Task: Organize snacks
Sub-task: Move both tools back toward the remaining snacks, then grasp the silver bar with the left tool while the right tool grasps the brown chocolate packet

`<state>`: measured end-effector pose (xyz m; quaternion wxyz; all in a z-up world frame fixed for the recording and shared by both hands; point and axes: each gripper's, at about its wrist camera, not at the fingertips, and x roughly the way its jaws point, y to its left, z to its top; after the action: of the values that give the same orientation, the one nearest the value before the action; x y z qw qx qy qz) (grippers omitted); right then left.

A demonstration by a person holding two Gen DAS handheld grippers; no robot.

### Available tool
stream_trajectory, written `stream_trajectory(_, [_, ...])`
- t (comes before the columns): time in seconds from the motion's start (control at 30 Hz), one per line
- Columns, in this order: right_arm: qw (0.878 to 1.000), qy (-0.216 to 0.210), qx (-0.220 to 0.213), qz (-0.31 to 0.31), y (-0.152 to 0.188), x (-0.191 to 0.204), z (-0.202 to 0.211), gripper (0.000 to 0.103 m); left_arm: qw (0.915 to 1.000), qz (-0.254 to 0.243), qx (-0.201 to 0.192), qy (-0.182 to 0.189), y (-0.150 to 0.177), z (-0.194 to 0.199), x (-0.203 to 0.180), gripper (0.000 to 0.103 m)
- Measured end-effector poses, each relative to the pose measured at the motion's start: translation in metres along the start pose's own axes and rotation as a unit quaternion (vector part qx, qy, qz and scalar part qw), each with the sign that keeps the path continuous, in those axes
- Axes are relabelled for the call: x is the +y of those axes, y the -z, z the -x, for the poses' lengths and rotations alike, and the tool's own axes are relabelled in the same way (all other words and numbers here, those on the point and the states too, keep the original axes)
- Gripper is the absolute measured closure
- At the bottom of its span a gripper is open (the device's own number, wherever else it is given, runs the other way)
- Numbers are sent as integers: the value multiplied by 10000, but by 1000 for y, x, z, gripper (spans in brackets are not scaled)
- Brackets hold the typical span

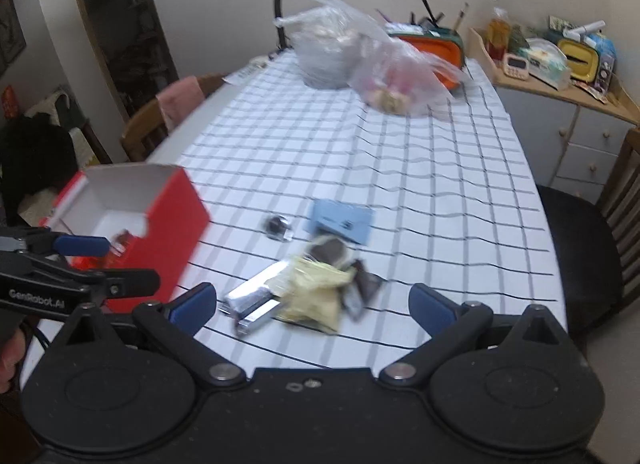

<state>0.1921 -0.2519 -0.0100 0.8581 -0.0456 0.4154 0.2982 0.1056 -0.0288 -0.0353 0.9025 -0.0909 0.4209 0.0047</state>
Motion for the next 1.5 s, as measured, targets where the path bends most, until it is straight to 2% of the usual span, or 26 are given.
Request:
stream_trajectory(0.33, [9992,-142,326,180,5,-44,-35,3,9983,-442,181,-332,14,-51,-42,2])
stream_trajectory(0.47, [9969,-207,487,580,5,-47,-56,8,9970,-606,298,-387,15,-68,-50,2])
stream_trajectory(0.7, [9906,-303,735,1117,3,-49,-96,20,9943,-584,694,-556,14,-99,-43,3])
stream_trajectory(0.93, [9844,-426,916,1439,0,-49,-123,30,9917,-505,1008,-624,7,-121,-34,8])
stream_trajectory(1.07, [9812,-497,1010,1568,-1,-47,-136,34,9893,-383,1232,-675,4,-133,-27,19])
stream_trajectory(1.27, [9761,-600,1009,1832,-5,-37,-149,43,9877,-305,1399,-619,0,-145,-24,19])
stream_trajectory(1.4, [9758,-565,989,1864,-6,-35,-156,45,9862,-299,1488,-655,-2,-153,-23,24])
stream_trajectory(1.5, [9762,-548,993,1846,-5,-33,-160,50,9852,-283,1559,-653,-2,-159,-22,33])
